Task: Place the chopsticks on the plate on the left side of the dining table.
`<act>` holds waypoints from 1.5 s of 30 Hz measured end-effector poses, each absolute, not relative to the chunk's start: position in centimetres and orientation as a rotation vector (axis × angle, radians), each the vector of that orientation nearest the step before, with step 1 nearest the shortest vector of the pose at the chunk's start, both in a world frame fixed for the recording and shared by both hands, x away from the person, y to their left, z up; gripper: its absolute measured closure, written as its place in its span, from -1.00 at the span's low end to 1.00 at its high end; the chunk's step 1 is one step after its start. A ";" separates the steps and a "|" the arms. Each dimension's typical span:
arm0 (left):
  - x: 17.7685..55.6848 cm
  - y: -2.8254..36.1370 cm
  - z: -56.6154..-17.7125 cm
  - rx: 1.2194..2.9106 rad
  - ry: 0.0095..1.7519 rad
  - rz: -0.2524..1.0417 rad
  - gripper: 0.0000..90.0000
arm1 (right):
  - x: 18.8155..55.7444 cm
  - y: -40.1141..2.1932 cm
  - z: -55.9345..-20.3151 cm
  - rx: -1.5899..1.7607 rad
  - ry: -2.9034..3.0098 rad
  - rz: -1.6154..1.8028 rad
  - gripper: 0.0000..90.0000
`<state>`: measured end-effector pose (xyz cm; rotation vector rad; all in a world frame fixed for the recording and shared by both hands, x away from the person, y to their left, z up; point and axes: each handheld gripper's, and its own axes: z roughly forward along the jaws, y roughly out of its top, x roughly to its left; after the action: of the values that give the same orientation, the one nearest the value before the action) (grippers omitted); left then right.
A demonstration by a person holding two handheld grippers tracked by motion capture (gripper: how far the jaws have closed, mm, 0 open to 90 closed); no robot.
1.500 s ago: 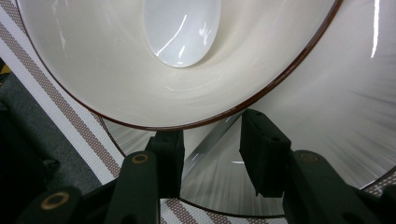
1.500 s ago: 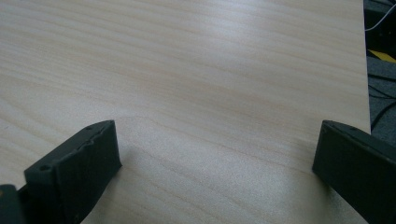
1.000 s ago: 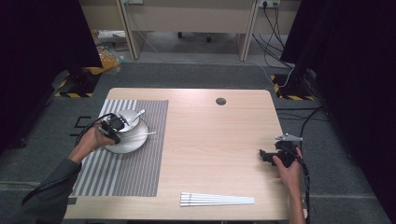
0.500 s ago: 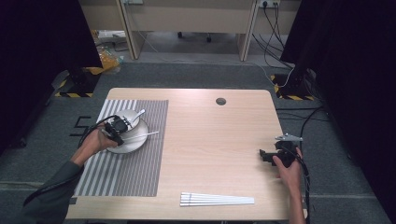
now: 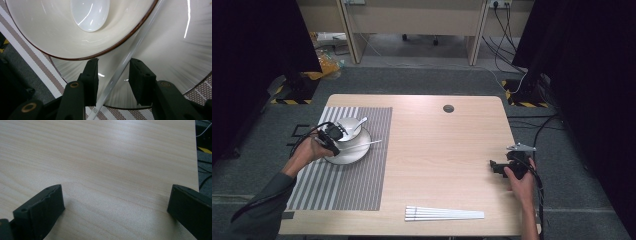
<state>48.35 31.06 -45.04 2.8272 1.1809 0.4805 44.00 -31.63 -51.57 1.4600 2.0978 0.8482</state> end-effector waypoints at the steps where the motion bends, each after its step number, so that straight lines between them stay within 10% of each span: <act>1: 48.4 31.1 -45.1 2.827 1.184 0.479 0.32 | 44.0 -31.6 -51.6 1.460 2.098 0.848 -0.98; 45: 44.1 23.3 -44.1 2.776 0.893 0.255 -0.04 | 44.0 -31.6 -51.6 1.459 2.098 0.849 -0.99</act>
<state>44.10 23.29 -44.14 2.7762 0.8927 0.2545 44.00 -31.64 -51.57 1.4595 2.0985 0.8487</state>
